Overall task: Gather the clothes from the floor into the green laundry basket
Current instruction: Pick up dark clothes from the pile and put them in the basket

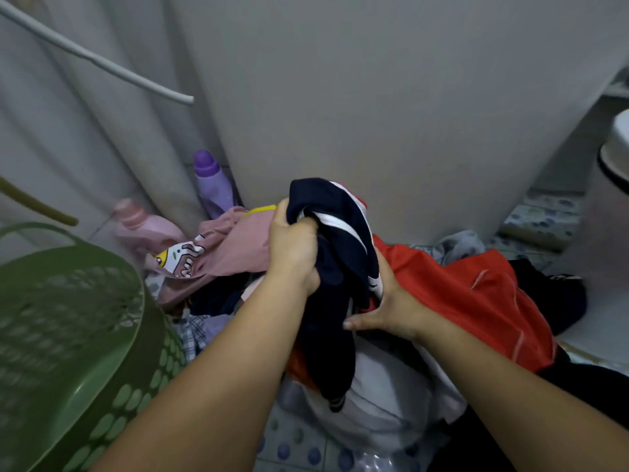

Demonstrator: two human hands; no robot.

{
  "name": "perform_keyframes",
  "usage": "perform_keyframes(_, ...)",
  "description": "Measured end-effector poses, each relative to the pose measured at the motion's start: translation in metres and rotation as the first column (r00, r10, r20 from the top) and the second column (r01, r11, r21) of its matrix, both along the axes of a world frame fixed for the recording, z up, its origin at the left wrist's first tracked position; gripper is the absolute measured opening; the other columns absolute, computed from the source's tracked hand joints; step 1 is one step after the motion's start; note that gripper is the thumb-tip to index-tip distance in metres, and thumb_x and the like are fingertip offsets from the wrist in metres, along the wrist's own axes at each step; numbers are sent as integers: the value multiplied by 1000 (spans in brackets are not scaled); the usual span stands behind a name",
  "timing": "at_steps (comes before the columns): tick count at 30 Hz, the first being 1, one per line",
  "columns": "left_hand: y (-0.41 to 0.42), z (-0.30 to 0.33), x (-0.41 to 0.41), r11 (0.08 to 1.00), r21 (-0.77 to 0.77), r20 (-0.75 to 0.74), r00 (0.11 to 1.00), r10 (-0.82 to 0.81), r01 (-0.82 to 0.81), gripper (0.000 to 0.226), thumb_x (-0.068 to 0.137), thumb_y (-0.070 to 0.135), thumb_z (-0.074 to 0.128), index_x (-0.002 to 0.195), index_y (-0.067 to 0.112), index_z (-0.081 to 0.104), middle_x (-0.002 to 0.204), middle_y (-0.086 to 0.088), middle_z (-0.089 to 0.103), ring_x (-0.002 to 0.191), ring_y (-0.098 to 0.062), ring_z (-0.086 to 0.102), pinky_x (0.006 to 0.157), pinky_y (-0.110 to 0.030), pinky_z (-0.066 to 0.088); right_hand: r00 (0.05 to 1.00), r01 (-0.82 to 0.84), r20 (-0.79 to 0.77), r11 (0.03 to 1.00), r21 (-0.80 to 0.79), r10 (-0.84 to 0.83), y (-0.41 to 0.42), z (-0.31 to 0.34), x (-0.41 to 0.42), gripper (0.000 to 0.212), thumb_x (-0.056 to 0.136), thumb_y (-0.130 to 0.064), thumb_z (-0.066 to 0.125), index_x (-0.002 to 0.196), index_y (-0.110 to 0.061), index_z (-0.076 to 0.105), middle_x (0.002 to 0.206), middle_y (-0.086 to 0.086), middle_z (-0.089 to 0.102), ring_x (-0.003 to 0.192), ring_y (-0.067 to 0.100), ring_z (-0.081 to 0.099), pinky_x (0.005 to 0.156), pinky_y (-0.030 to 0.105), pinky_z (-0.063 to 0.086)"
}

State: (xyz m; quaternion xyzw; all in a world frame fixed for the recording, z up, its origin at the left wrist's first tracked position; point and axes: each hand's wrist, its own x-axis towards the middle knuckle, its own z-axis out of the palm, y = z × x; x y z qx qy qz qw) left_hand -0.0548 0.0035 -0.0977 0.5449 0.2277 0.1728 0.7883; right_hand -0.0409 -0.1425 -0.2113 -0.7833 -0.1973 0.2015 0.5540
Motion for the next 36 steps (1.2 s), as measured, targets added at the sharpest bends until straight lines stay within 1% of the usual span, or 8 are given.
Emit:
perform_keyframes(2,3,6,-3,989,-146,22,999,33,-29,36,90,-10,37,83,19,57,80,-6,61,75,-22,59,77,-36,52,998,27,59,986,-166,-17,8,-3,-7,137,36,-56,89,149,-33,14,153,-10,30,141,7,32,115,30,32)
perform_keyframes(7,28,7,-10,882,-444,-45,987,156,-160,22,94,5,46,111,14,56,83,-4,62,71,-15,61,49,-20,52,922,353,211,928,-121,-323,30,10,-11,59,76,-1,57,130,-25,54,108,-3,66,100,12,59,70,13,41)
perform_keyframes(12,60,-2,-42,940,-55,-72,941,332,-336,44,87,4,56,128,11,43,117,-16,62,105,-32,63,91,-47,54,883,451,71,880,147,-465,65,61,0,29,90,-3,46,112,-6,64,98,3,61,93,13,53,68,19,41)
perform_keyframes(18,49,-35,-67,973,224,-74,996,-41,56,117,46,41,83,142,25,20,142,-1,49,126,-18,53,108,-39,43,874,485,-261,771,413,-410,109,135,22,20,88,-12,51,76,-15,66,89,13,65,87,23,59,85,38,50)
perform_keyframes(23,25,-39,-49,929,277,-85,970,-230,244,38,79,11,71,106,22,47,99,4,63,90,-6,58,72,-15,55,939,312,-259,882,353,-228,134,159,6,15,89,-4,49,88,-6,64,76,10,61,69,20,57,59,24,46)
perform_keyframes(26,19,-35,-35,967,-255,-173,984,-52,6,41,91,-2,48,130,10,46,123,-20,60,110,-24,52,78,-3,46,963,98,-270,930,354,1,122,151,-3,23,87,5,52,75,-14,59,59,-2,64,56,9,58,56,19,47)
perform_keyframes(30,25,-46,-36,939,-72,-93,940,330,-337,56,70,1,71,125,2,58,117,-13,66,104,-24,65,86,-31,55,948,-33,-300,972,234,105,78,134,-3,42,86,0,60,126,-13,53,106,-1,68,98,7,63,95,28,45)
perform_keyframes(36,39,-35,-38,902,-239,-199,928,316,-359,37,75,0,68,112,-2,65,103,-11,69,93,-25,65,92,-39,53,990,-124,-44,693,-710,131,-1,36,-8,146,48,-46,88,147,-32,-17,161,0,-1,148,20,6,120,43,16)
